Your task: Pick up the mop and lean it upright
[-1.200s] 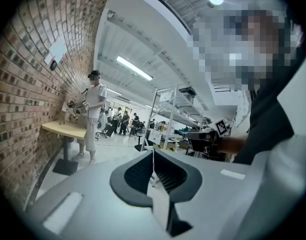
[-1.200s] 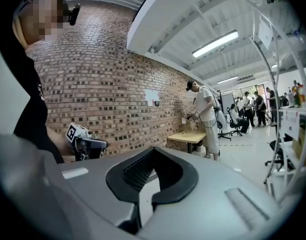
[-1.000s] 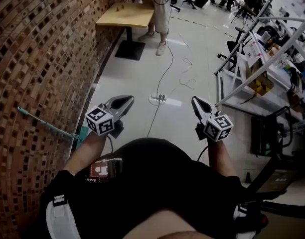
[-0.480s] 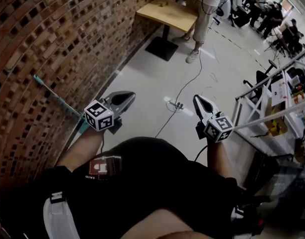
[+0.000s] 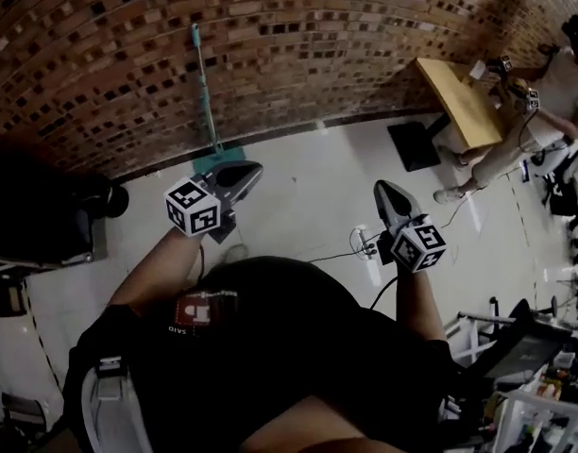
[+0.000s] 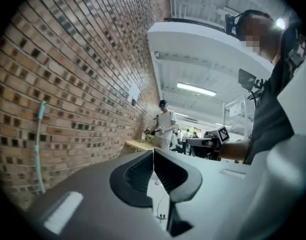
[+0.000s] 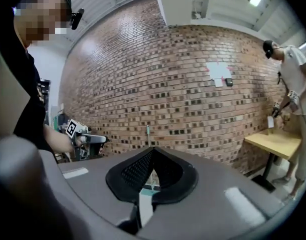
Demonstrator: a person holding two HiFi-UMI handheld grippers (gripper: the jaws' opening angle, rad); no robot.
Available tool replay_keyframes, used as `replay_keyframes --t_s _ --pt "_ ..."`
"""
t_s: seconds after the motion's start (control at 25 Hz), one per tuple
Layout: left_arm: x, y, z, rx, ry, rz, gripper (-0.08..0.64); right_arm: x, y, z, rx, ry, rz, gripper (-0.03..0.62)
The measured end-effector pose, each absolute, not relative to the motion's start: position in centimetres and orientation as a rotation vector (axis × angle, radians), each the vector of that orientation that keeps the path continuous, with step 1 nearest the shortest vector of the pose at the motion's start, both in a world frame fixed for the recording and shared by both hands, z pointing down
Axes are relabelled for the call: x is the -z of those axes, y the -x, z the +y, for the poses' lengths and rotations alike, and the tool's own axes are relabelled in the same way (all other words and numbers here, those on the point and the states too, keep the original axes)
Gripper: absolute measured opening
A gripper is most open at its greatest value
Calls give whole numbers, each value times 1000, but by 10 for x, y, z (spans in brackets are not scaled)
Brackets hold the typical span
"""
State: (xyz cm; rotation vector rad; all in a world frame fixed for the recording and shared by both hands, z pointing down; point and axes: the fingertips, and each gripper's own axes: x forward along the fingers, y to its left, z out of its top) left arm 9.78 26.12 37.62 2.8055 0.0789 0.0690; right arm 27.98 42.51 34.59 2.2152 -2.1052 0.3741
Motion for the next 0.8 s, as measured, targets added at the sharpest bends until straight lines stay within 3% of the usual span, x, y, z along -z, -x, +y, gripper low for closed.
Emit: replay_keyframes --t_s 0.32,0.8 --pt "-384 18 207 -32 -2778 -361 2 -360 -211 310 -405 -1865 -2400 14" --pt "-379 147 85 -1 -2775 -591 2 -343 -109 144 -344 -1705 -2561 14"
